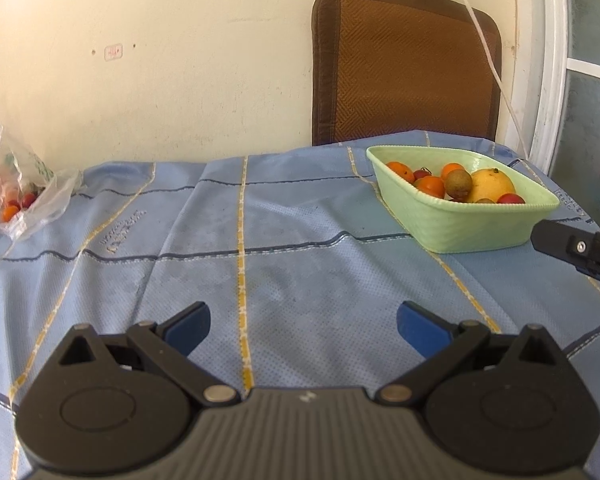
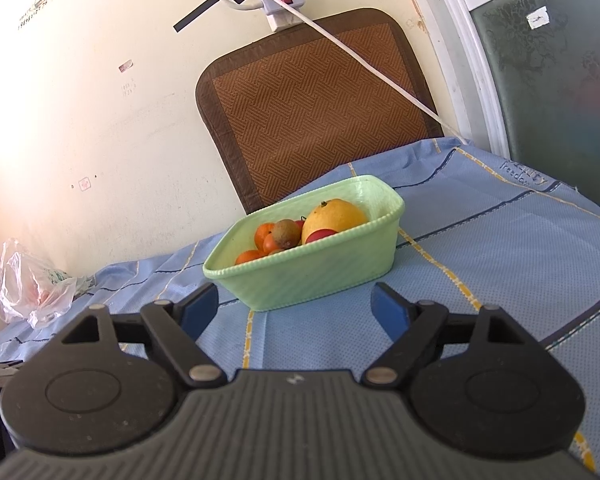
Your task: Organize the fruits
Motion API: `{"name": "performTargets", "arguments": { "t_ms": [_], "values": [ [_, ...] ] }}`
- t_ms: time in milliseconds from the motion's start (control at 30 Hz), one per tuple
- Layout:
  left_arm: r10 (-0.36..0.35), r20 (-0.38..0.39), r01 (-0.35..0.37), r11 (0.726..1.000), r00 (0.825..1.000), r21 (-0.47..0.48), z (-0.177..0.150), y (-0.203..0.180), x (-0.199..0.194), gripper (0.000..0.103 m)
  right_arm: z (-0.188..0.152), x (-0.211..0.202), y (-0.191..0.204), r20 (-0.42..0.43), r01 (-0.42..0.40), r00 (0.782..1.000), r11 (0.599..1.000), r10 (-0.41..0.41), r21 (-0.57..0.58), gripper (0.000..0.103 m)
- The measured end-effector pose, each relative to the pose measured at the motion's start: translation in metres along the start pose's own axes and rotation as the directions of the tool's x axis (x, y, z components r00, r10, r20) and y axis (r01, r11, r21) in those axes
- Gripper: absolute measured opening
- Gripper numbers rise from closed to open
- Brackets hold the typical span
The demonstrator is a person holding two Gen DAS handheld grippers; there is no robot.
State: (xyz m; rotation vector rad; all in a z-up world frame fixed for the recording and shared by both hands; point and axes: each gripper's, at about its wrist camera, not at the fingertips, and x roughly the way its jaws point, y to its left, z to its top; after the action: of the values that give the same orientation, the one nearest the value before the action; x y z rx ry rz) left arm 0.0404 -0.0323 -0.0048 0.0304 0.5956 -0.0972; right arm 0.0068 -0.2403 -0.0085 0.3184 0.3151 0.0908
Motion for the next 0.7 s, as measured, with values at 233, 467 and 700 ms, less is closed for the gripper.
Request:
{"name": "performTargets", "arguments": {
  "t_ms": [233,467,700],
  "values": [
    [0.027,0.02,-0.028,0.998,0.999,0.05,-0.0004,-0.0074,-0.0023,0.103,-0.0006,-0.0009,-0.0006,0.005,-0.003,1.0,1.0,0.003,0.003,0.087],
    [0.037,0.016,-0.038,0.997,0.999,0.062,-0.0009,-0.0096,-0.0015,0.103,-0.0005,-0.0014,0.0002,0.005,-0.008,1.0,1.0,0.008,0.003,0.087],
    [0.037,0.002,-0.038,0.997,0.999,0.068,-0.0004,-0.0094,0.0008,0.103,-0.0002,-0.0008,0.0004,0.002,-0.012,1.0,1.0,0.012,0.002,0.087]
  ]
}}
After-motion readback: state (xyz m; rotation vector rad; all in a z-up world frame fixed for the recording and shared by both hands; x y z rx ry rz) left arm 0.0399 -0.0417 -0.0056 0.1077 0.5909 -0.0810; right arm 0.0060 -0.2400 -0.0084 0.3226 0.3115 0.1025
